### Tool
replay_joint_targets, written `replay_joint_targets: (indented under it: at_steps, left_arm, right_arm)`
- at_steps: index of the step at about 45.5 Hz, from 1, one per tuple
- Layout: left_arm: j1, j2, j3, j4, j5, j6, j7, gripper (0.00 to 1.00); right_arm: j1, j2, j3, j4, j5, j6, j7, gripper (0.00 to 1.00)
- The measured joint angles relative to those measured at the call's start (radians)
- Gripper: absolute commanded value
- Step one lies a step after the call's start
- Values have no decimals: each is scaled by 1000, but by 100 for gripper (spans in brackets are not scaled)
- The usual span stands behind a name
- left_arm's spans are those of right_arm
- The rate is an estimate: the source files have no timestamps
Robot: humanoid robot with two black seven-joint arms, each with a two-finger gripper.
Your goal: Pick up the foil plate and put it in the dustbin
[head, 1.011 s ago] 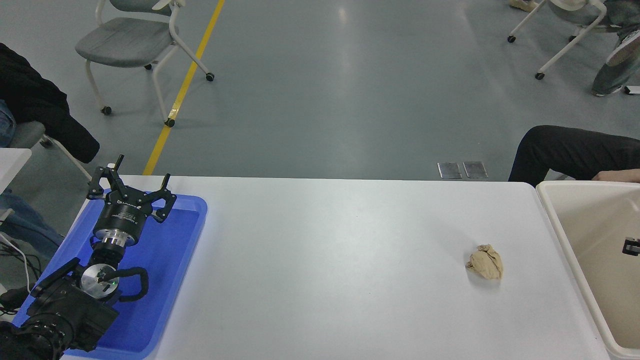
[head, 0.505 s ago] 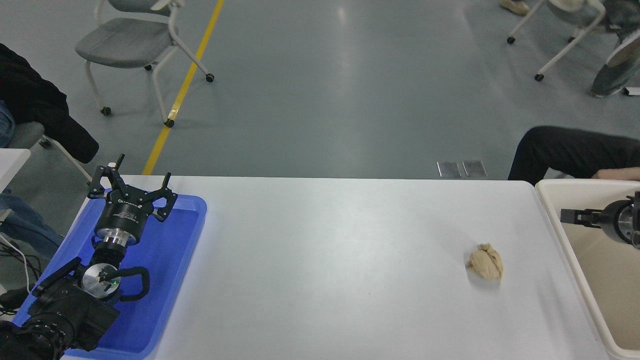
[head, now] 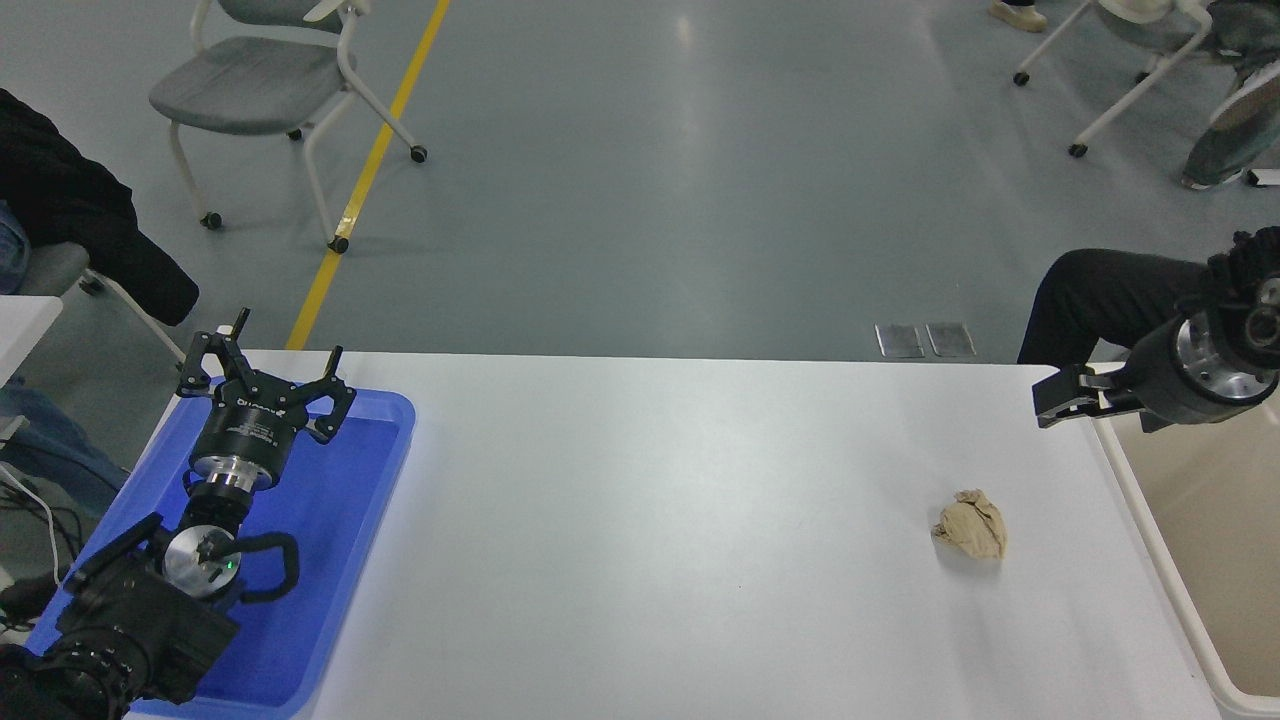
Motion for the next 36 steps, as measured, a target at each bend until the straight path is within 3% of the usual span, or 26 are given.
replay_joint_targets:
  at_steps: [23,36]
  left_arm:
    - [1,2,0,1,0,0,-1,100]
    - [2,2,0,1,0,0,-1,100]
  right_arm:
    - [188,269,-107,65,203,52,-4,100]
    - [264,273,-163,107,240,73,-8,100]
